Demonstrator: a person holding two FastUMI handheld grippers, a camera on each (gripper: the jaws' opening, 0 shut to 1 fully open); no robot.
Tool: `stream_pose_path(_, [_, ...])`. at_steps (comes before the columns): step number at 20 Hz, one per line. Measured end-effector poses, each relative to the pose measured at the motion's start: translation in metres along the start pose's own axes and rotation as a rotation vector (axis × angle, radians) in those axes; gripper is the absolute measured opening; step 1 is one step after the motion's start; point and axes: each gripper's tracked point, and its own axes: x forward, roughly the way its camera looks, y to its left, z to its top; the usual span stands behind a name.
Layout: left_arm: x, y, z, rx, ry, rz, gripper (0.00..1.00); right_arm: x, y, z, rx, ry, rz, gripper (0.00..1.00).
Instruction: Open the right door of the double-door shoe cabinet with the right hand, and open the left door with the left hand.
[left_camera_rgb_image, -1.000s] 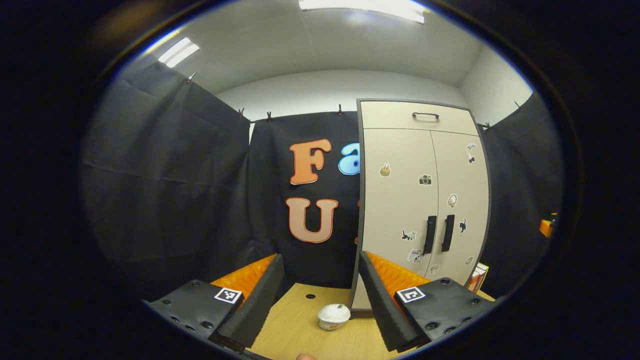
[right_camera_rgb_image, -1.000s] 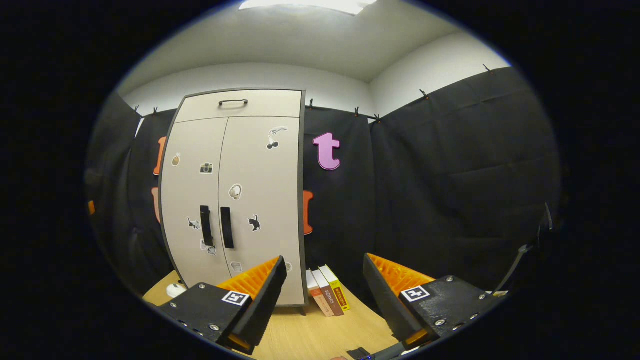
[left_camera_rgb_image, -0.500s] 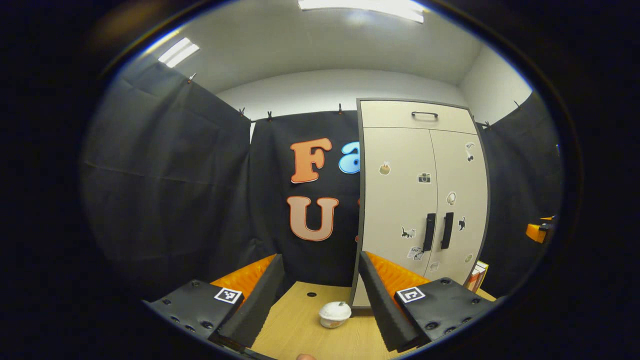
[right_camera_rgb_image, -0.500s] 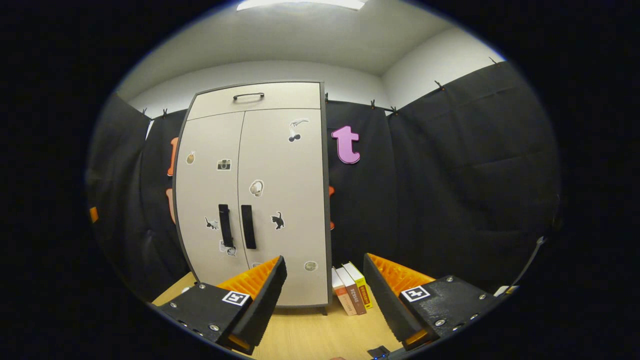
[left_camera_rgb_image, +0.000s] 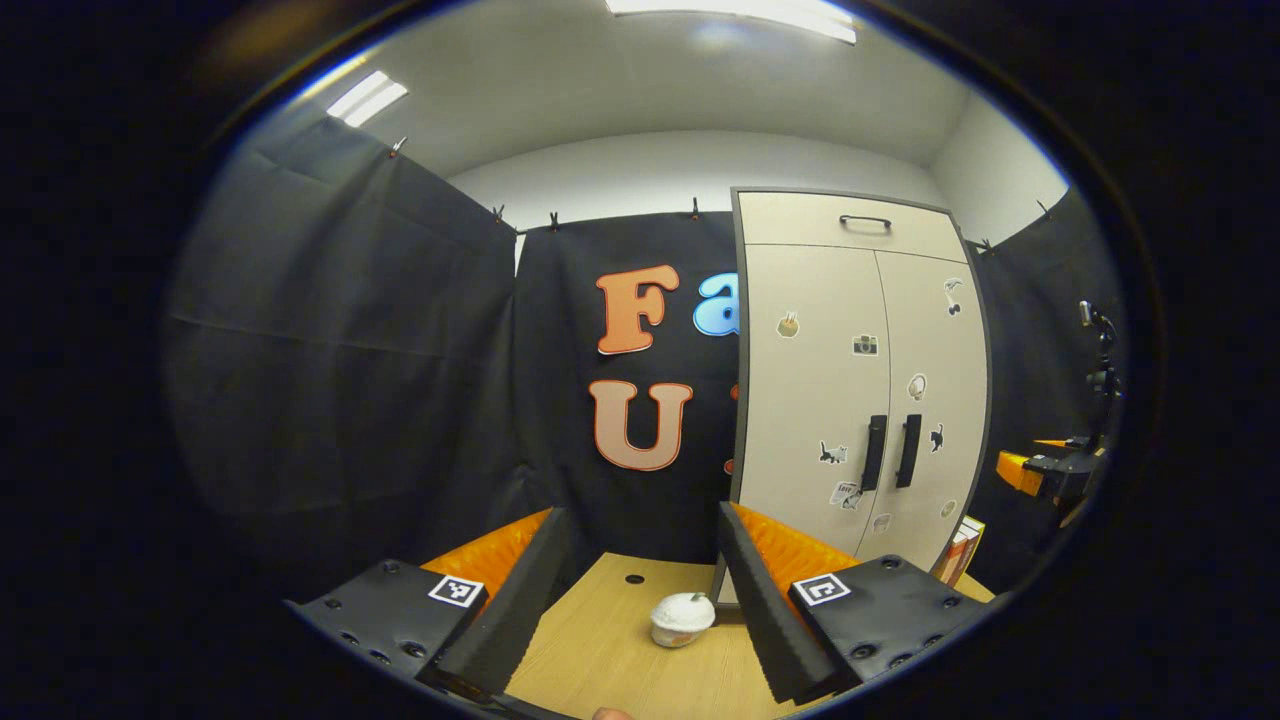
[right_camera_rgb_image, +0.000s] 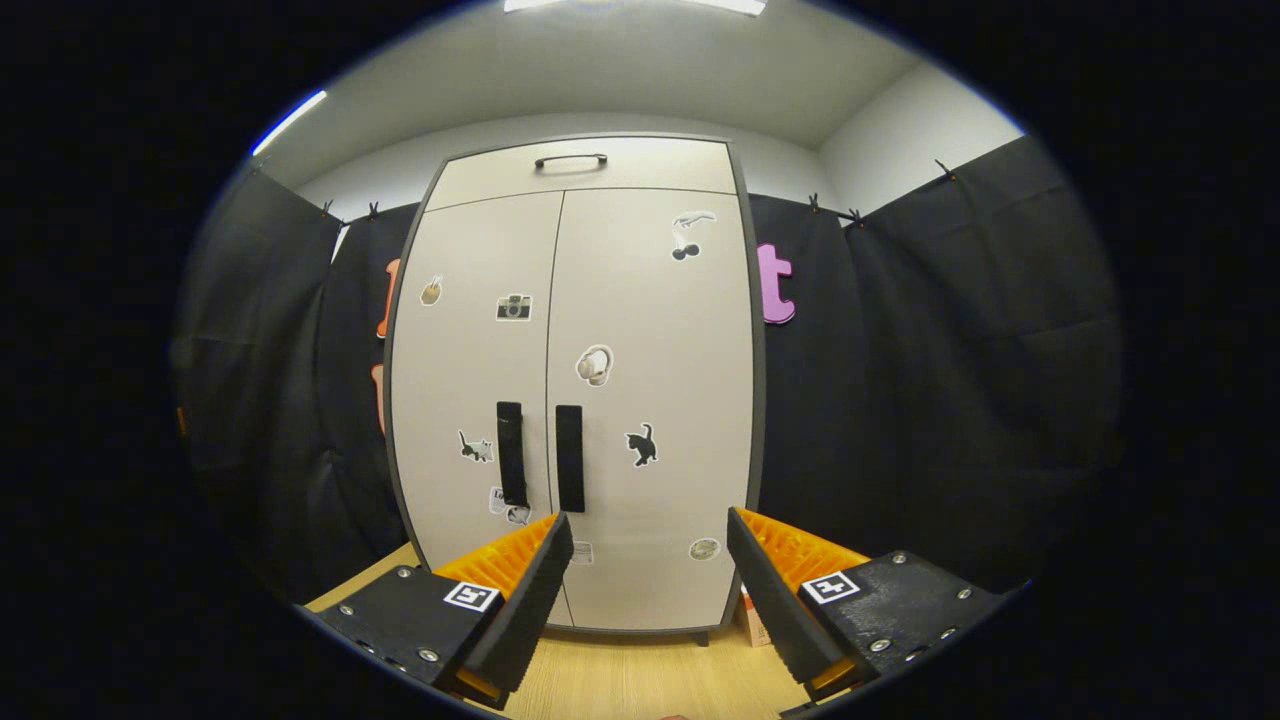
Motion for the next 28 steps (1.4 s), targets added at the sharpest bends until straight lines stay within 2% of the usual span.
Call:
stream_pose_path(12, [0.003,0.05,-0.014,0.011,0.014,0.097,0.96,0.127,0.065,-0.005,0.004,-0.001,0.038,0.94])
stream_pose_path(16, [0.008,0.059,-0.021,0.009,0.023,0.118,0.96,0.163,0.074,-0.01,0.026,0.013,0.038,0.87])
stream_pose_path(20, [0.009,0.076,-0.03,0.037,0.04,0.171,0.96,0.189,0.073,-0.012,0.04,0.033,0.025,0.76])
stream_pose_path(28, [0.01,0.087,-0.035,0.018,0.045,0.196,0.96,0.217,0.075,-0.029,0.046,0.099,0.014,0.64])
